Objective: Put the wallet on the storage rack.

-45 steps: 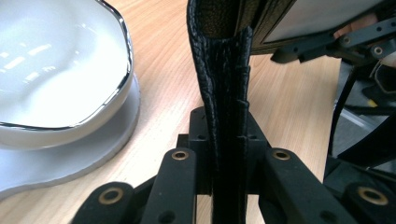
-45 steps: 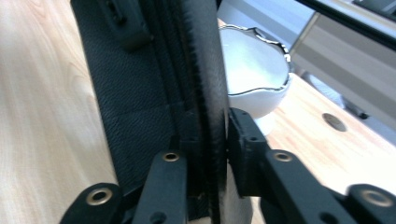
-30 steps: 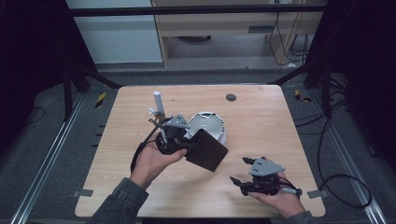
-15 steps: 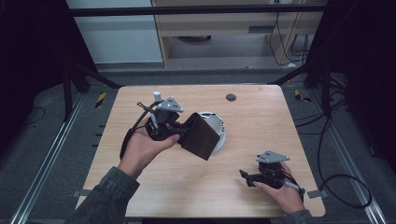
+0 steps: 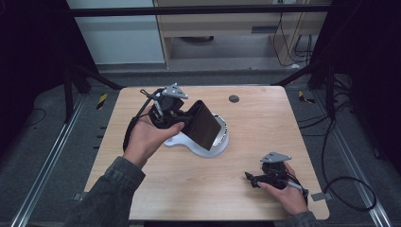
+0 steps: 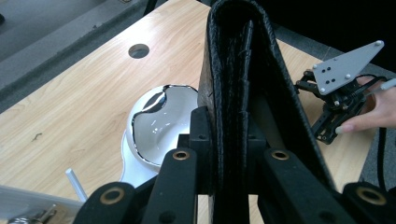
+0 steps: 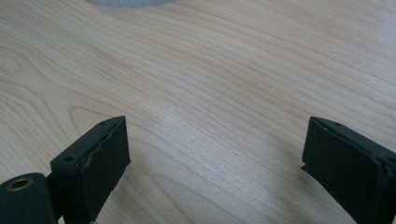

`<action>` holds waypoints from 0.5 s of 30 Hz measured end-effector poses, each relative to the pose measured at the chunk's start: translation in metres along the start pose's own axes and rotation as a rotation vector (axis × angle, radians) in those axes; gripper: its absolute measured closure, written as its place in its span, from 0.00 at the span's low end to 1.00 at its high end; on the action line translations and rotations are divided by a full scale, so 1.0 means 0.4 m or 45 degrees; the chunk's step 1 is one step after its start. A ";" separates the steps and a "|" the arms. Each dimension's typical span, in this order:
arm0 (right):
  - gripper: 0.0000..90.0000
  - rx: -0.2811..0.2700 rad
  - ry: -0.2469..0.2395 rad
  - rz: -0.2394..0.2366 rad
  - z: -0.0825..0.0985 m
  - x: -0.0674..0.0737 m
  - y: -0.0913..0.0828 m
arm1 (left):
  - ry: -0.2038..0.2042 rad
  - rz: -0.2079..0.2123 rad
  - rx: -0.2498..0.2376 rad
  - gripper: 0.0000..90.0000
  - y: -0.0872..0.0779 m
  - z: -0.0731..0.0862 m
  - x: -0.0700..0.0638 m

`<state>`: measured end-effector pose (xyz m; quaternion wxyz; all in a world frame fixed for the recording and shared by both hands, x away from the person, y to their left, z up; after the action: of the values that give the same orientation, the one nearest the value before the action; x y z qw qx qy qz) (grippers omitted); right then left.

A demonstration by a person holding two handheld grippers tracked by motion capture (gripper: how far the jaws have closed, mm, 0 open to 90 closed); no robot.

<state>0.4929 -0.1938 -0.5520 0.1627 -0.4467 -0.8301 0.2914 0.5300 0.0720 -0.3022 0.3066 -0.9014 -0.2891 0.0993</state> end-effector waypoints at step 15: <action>0.06 0.034 -0.012 0.028 0.010 -0.005 0.016 | -0.006 -0.055 0.006 0.89 0.023 -0.040 0.030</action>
<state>0.4958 -0.1941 -0.5592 0.1614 -0.4521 -0.8220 0.3064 0.5497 0.0651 -0.2953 0.3100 -0.8940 -0.3091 0.0953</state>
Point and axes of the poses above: each handheld gripper's, and its own axes: y roughly forward along the jaws, z roughly out of its underside, x roughly to its left, the point moved 7 cm from there along y, roughly forward along the jaws, and after that the axes turned 4 degrees about -x, right-handed, at the moved point
